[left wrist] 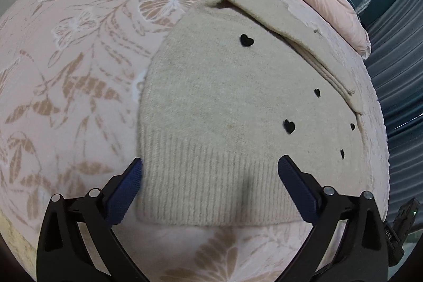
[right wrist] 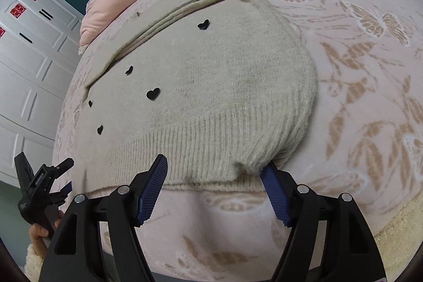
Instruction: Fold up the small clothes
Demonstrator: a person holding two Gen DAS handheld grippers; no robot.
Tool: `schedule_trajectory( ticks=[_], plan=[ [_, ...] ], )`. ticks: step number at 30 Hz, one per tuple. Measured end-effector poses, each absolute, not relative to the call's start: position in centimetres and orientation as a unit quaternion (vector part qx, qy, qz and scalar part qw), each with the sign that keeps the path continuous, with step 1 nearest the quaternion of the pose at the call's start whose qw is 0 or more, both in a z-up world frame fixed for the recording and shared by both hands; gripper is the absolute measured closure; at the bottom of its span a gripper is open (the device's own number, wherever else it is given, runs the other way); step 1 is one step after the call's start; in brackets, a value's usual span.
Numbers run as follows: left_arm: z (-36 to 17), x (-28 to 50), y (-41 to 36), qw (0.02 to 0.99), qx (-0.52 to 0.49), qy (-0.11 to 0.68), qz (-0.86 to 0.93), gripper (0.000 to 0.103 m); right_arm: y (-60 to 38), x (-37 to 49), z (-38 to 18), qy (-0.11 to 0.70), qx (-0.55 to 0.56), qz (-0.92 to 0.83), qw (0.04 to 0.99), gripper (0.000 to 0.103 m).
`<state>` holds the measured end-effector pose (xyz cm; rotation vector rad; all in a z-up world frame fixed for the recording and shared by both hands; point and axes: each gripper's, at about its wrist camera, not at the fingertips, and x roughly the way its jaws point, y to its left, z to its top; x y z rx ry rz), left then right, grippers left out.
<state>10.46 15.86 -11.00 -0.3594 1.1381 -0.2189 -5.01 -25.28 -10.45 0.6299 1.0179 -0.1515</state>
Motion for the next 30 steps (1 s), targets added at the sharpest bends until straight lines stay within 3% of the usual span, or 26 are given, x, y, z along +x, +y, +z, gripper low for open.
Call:
schedule_trajectory(
  ticks=[2,4,5,6,8,9,13,16,17,18,19,21,22,25,30],
  plan=[
    [-10.8,11.0,15.1,0.821,-0.172,0.532,-0.118,0.014,-25.4,-4.2,-10.5,0.476,0.299,-0.074,0.823,0.033],
    [-10.4,11.5,14.4,0.823,-0.161,0.529,-0.129,0.047,-25.3,-3.6,-10.4,0.474,0.296,-0.080,0.826,0.040],
    [-10.3,11.7,13.9,0.822,-0.150,0.532,-0.136,0.054,-25.4,-3.4,-10.3,0.471,0.294,-0.081,0.828,0.054],
    [-10.1,12.0,13.5,0.820,-0.140,0.537,-0.139,0.071,-25.3,-3.1,-10.2,0.471,0.288,-0.084,0.830,0.074],
    [-9.6,12.1,13.1,0.815,-0.129,0.546,-0.143,0.090,-25.4,-2.8,-9.9,0.470,0.289,-0.075,0.830,0.100],
    [-9.2,11.9,12.9,0.814,-0.127,0.548,-0.147,0.097,-25.6,-2.8,-9.6,0.466,0.293,-0.071,0.832,0.100],
    [-7.5,11.1,13.1,0.820,-0.111,0.543,-0.144,0.099,-26.0,-3.6,-7.7,0.450,0.281,-0.082,0.843,0.100],
    [-8.0,10.8,14.1,0.809,-0.126,0.559,-0.130,0.093,-26.6,-4.7,-7.9,0.462,0.290,-0.085,0.834,0.090],
    [-8.3,10.6,14.5,0.807,-0.129,0.563,-0.128,0.089,-26.6,-5.3,-8.1,0.468,0.285,-0.099,0.831,0.073],
    [-8.6,10.3,14.7,0.807,-0.125,0.565,-0.117,0.073,-26.7,-5.9,-8.4,0.472,0.279,-0.115,0.829,0.055],
    [-8.8,10.0,14.9,0.809,-0.122,0.566,-0.104,0.047,-26.8,-6.5,-8.6,0.470,0.277,-0.125,0.829,0.051],
    [-9.2,9.2,15.6,0.810,-0.133,0.564,-0.091,0.022,-27.1,-7.4,-9.2,0.470,0.283,-0.132,0.826,0.049],
    [-9.5,8.9,16.0,0.807,-0.147,0.564,-0.093,0.016,-27.2,-7.7,-9.5,0.471,0.289,-0.130,0.823,0.047],
    [-11.0,8.6,17.4,0.783,-0.214,0.577,-0.091,0.013,-27.8,-7.7,-10.1,0.468,0.310,-0.131,0.817,0.037],
    [-11.8,9.9,18.0,0.764,-0.284,0.574,-0.078,0.006,-28.8,-6.0,-11.7,0.465,0.364,-0.121,0.797,0.034]
  ],
)
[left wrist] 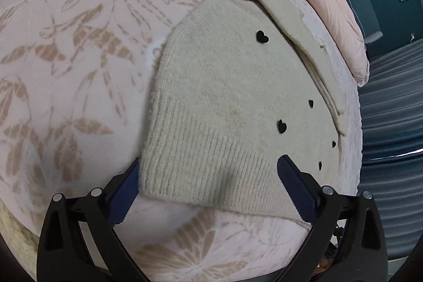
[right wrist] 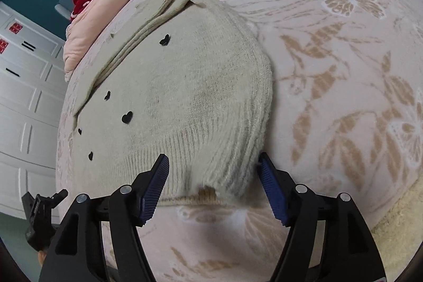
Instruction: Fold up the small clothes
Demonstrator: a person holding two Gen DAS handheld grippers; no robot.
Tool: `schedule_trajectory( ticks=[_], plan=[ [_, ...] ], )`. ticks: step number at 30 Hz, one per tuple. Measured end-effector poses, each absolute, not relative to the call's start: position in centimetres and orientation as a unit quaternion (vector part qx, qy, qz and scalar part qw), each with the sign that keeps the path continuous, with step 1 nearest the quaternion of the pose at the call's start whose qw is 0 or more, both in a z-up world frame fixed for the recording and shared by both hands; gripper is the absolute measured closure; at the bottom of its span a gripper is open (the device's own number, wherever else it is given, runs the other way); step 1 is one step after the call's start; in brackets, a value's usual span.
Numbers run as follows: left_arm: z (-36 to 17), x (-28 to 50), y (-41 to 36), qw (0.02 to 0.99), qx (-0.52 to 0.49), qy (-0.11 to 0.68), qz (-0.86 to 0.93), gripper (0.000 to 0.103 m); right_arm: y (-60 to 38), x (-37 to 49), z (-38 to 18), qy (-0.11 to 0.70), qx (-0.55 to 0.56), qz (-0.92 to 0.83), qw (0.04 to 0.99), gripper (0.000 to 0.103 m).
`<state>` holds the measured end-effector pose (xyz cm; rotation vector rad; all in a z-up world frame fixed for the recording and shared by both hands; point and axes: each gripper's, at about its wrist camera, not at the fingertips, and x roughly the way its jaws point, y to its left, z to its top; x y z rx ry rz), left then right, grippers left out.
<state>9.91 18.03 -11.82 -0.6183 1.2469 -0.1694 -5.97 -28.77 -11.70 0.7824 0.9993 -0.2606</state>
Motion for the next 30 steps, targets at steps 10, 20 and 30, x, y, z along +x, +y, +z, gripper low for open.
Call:
schedule_trajectory(
  ticks=[10,20,30],
  plan=[
    [-11.1,12.4,17.2,0.775,-0.244,0.577,-0.078,0.095,-29.5,-4.2,-11.0,0.447,0.390,-0.110,0.797,0.094],
    [-5.2,3.0,19.5,0.784,-0.195,0.573,-0.139,0.097,-27.2,-12.6,-5.8,0.466,0.284,-0.061,0.836,0.097],
    [0.3,-10.4,22.0,0.732,-0.148,0.635,-0.196,0.097,-25.3,-25.6,-0.3,0.523,0.252,0.100,0.808,0.097]
  ],
)
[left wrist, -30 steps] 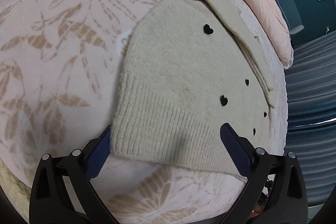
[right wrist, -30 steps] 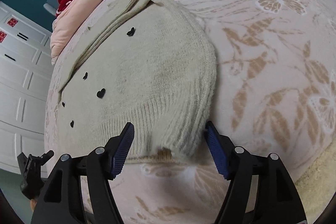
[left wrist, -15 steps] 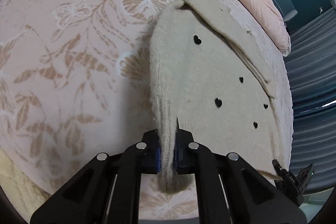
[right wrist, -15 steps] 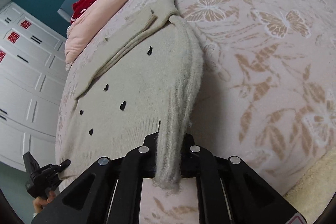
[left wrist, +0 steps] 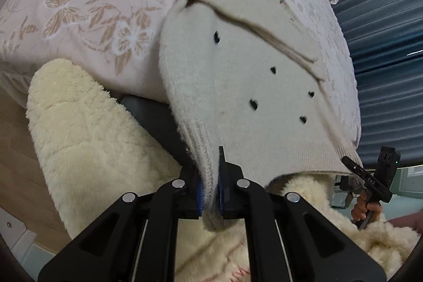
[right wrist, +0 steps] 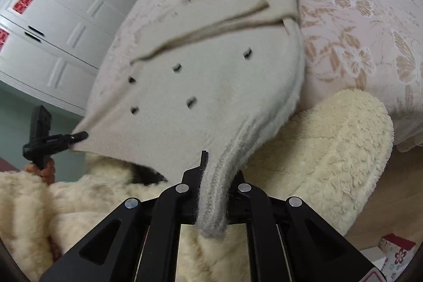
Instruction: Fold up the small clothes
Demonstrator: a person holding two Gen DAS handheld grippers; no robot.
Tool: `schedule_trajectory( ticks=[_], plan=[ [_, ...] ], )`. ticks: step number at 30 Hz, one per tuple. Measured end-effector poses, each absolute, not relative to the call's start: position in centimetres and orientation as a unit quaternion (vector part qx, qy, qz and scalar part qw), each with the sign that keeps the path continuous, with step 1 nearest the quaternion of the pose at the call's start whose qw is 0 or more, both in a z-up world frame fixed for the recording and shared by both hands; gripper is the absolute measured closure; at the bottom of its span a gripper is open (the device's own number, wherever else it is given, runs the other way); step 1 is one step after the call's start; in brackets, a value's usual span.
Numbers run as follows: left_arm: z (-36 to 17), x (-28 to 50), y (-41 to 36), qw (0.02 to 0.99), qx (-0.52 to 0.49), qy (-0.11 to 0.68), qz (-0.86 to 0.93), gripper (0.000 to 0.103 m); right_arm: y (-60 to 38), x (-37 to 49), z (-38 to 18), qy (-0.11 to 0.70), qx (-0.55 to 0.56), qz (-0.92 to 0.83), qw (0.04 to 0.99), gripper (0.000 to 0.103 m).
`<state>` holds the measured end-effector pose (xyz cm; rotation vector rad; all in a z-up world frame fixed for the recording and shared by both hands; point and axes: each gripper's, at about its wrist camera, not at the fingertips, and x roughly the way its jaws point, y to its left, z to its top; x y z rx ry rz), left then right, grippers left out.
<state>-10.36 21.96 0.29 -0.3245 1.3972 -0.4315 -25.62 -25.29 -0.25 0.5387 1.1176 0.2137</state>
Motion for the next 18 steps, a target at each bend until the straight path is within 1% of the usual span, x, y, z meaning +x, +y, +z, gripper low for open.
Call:
schedule_trajectory(
  ticks=[3,5,7,8,9,10,11,12,13,14,15,16,17,18],
  plan=[
    [4.3,-7.2,21.3,0.770,-0.165,0.579,-0.211,0.096,-27.2,-23.4,4.5,0.427,0.280,0.113,0.852,0.096],
    [6.0,-3.6,19.6,0.805,-0.151,0.527,-0.225,0.096,-29.0,-20.0,6.0,0.362,0.288,0.105,0.880,0.095],
    [5.8,0.8,17.2,0.832,-0.130,0.493,-0.218,0.094,-30.9,-15.7,5.2,0.326,0.292,0.079,0.896,0.093],
    [4.9,3.1,16.3,0.839,-0.129,0.485,-0.209,0.093,-31.7,-13.3,4.3,0.316,0.291,0.048,0.902,0.092],
    [3.8,5.2,15.4,0.842,-0.130,0.482,-0.202,0.092,-32.2,-11.3,3.1,0.308,0.285,0.013,0.908,0.089],
    [2.6,7.1,14.8,0.842,-0.137,0.482,-0.200,0.088,-32.4,-9.3,1.8,0.310,0.274,-0.015,0.910,0.088],
    [1.2,8.8,14.0,0.842,-0.134,0.483,-0.200,0.084,-32.7,-7.5,0.3,0.322,0.277,-0.044,0.904,0.082],
    [0.0,10.1,13.7,0.845,-0.129,0.485,-0.184,0.069,-33.1,-6.2,-1.2,0.338,0.291,-0.069,0.892,0.076],
    [-1.2,11.2,13.4,0.851,-0.123,0.488,-0.153,0.044,-33.4,-5.4,-2.5,0.353,0.304,-0.092,0.880,0.075],
    [-2.2,11.9,13.4,0.854,-0.115,0.490,-0.130,0.034,-33.7,-5.1,-3.3,0.358,0.312,-0.107,0.873,0.075],
    [-2.9,12.4,13.7,0.856,-0.118,0.490,-0.112,0.029,-33.9,-5.3,-3.9,0.355,0.317,-0.112,0.872,0.070],
    [-3.3,12.3,14.4,0.856,-0.131,0.487,-0.118,0.028,-33.8,-5.7,-4.1,0.352,0.316,-0.114,0.874,0.064],
    [-3.5,12.2,15.1,0.852,-0.144,0.486,-0.131,0.026,-33.7,-6.2,-4.2,0.351,0.309,-0.122,0.875,0.052],
    [-3.6,12.1,15.7,0.849,-0.158,0.485,-0.138,0.019,-33.6,-6.5,-4.2,0.347,0.299,-0.127,0.880,0.049]
  ],
)
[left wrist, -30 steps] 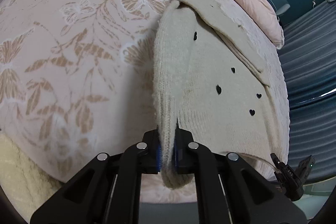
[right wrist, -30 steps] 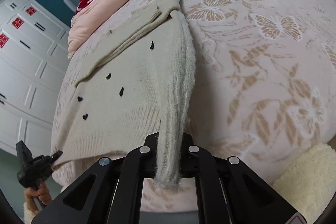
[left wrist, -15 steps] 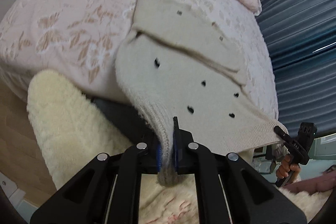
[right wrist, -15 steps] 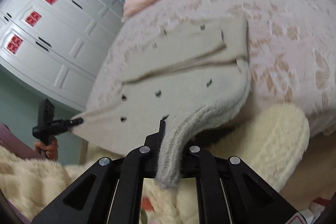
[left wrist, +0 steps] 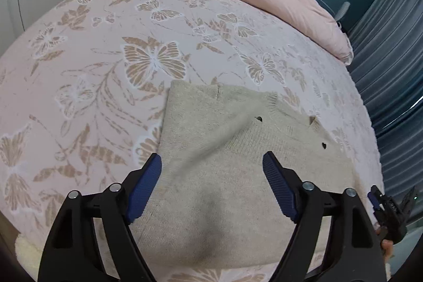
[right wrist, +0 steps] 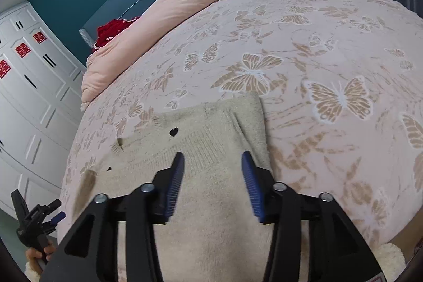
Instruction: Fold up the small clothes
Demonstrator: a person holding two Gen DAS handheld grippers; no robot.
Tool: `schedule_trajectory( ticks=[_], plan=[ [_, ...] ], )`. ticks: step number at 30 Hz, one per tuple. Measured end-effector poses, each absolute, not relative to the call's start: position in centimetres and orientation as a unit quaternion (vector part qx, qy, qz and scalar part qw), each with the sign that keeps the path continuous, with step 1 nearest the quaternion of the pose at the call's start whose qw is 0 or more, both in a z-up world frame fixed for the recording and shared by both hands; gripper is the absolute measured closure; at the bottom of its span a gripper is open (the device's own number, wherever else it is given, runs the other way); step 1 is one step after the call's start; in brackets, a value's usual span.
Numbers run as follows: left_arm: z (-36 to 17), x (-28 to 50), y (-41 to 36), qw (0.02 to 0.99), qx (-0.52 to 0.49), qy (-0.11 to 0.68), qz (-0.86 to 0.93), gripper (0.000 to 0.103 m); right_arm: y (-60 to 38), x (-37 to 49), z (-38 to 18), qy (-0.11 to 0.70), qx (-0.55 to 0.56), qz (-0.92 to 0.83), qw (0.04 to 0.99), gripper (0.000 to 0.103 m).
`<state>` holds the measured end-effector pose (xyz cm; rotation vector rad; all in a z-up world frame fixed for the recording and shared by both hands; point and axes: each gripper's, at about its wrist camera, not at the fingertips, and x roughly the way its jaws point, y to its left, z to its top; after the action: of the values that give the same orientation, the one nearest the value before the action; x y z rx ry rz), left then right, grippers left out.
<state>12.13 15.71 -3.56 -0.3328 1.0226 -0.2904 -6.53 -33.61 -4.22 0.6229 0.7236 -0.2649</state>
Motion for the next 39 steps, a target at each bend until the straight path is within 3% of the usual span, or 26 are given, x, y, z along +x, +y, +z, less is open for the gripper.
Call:
schedule_trajectory(
  ticks=[3,12,14,16,17,18,19,20,27,32,35,36,39],
  plan=[
    [-3.8,11.9,16.7,0.848,-0.170,0.479,-0.150,0.012,-33.4,-6.9,-4.1,0.350,0.253,-0.131,0.892,0.033],
    [-7.4,17.6,12.8,0.830,-0.112,0.522,-0.162,0.012,-34.6,-1.6,-7.3,0.408,0.252,-0.142,0.866,0.033],
    [-8.0,18.2,12.0,0.827,-0.112,0.523,-0.176,0.024,-34.5,-0.6,-8.0,0.419,0.257,-0.137,0.860,0.033],
    [-8.4,18.4,10.9,0.819,-0.092,0.535,-0.188,0.059,-34.2,0.3,-8.6,0.432,0.254,-0.140,0.854,0.032],
    [-8.6,18.3,10.4,0.817,-0.076,0.539,-0.192,0.068,-33.9,0.5,-8.9,0.439,0.251,-0.136,0.852,0.036],
    [-8.8,18.1,9.9,0.816,-0.054,0.543,-0.191,0.087,-33.6,0.7,-9.1,0.447,0.243,-0.133,0.851,0.047],
    [-8.8,17.8,9.7,0.815,-0.038,0.545,-0.190,0.096,-33.2,0.8,-9.3,0.453,0.231,-0.132,0.851,0.059],
    [-8.5,17.3,9.7,0.819,-0.034,0.539,-0.194,0.096,-32.9,0.6,-9.2,0.456,0.216,-0.132,0.853,0.090],
    [0.4,13.9,13.9,0.857,-0.114,0.456,-0.210,0.097,-32.6,-4.8,-1.2,0.352,0.251,-0.084,0.898,0.094],
    [5.2,16.2,13.1,0.880,-0.102,0.412,-0.214,0.097,-33.9,-2.8,4.1,0.282,0.258,-0.066,0.922,0.094],
    [3.6,19.8,11.2,0.884,-0.077,0.423,-0.184,0.096,-35.4,1.6,1.4,0.320,0.247,-0.092,0.910,0.089],
    [1.8,21.3,10.5,0.878,-0.073,0.441,-0.173,0.096,-36.1,3.1,-0.9,0.345,0.247,-0.111,0.899,0.083],
    [-5.3,24.2,9.6,0.852,-0.060,0.504,-0.128,0.094,-37.4,5.4,-7.5,0.435,0.248,-0.175,0.848,0.088]
  ],
)
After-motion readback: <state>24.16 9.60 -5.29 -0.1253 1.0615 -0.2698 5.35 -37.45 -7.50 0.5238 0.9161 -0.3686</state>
